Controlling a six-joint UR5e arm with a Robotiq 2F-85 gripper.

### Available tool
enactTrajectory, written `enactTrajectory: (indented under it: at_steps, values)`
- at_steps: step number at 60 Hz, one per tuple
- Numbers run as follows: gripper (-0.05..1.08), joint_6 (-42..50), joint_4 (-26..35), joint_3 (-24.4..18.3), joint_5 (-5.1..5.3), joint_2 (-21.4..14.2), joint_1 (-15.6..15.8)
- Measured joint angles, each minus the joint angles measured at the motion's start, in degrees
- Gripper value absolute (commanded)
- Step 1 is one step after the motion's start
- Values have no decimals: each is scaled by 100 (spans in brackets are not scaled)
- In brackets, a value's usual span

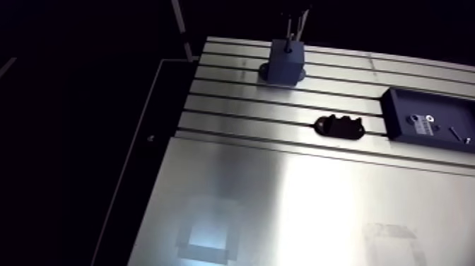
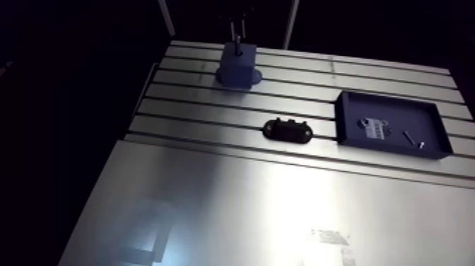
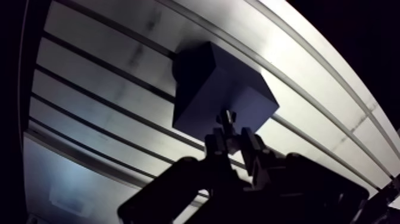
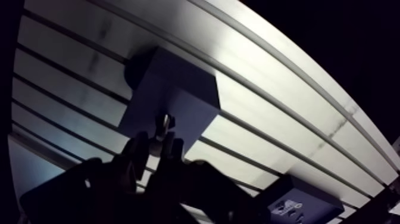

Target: Pick up the M10 bolt and insert it into the hex recess until seated.

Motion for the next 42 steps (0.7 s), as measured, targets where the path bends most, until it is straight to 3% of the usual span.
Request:
enactTrajectory:
  at_steps: [42]
  values:
    - [77,0,-8,37,-1,1,-5]
